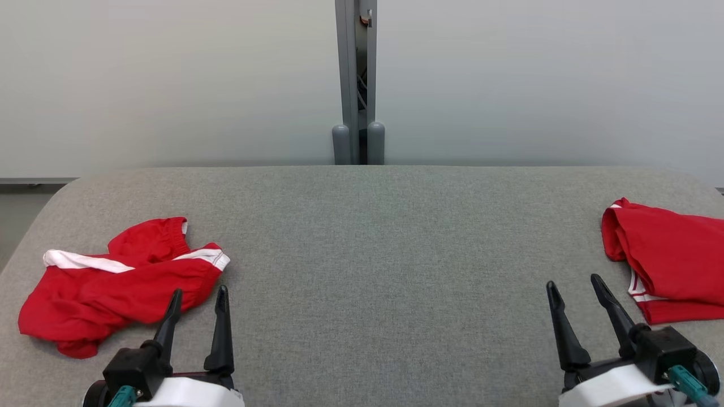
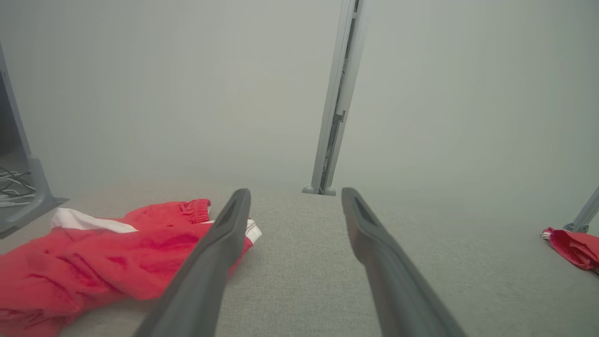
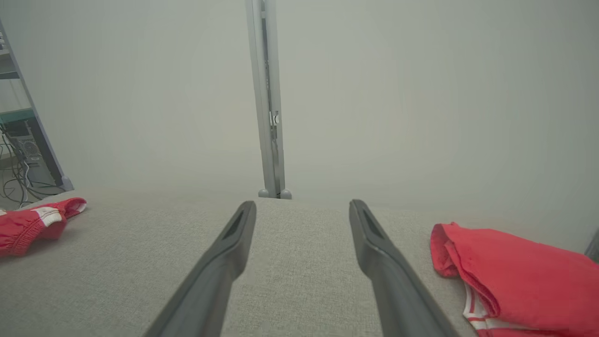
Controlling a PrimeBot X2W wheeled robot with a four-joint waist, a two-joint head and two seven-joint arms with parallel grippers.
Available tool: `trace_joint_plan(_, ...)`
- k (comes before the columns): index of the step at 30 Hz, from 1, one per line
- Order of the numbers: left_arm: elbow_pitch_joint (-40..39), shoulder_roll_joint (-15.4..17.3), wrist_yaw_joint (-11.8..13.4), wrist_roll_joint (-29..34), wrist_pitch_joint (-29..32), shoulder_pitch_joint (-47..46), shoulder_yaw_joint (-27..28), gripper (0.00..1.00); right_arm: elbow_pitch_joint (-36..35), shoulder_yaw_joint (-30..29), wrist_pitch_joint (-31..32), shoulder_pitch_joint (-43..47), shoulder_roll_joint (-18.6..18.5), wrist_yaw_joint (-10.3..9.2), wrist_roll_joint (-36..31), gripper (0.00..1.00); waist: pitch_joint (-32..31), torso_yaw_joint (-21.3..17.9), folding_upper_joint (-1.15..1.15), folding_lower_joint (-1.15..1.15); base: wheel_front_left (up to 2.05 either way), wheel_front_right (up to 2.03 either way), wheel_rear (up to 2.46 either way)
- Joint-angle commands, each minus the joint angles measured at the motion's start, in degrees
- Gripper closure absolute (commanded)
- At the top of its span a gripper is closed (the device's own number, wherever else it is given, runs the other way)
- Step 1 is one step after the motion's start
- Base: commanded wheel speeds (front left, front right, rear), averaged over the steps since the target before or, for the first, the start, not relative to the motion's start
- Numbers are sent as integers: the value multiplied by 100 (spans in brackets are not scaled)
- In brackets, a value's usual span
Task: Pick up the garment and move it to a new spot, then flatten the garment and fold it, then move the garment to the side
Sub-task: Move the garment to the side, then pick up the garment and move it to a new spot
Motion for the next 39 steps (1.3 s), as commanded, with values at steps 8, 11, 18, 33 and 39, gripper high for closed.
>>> trace_joint_plan(8,69,-29,-231,500,-25,267,169,0,-145,-30,-23,432,-35,-3,92,0,-100,-72,0,0,0,0,0)
trace_joint_plan(11,82,-43,-253,583,-26,301,192,0,-137,-39,-23,463,-35,-3,82,0,-113,-87,0,0,0,0,0)
trace_joint_plan(18,116,-63,-299,645,-26,275,226,0,-125,-57,-22,463,-35,-3,88,0,-129,-71,0,0,0,0,0)
trace_joint_plan(33,8,-67,-205,670,-20,216,225,0,-38,134,-23,480,-32,-3,326,0,-55,802,0,0,0,0,0)
trace_joint_plan(39,-58,-66,-178,720,-20,277,300,0,-143,202,-22,442,-34,-3,342,0,-22,1304,0,0,0,0,0)
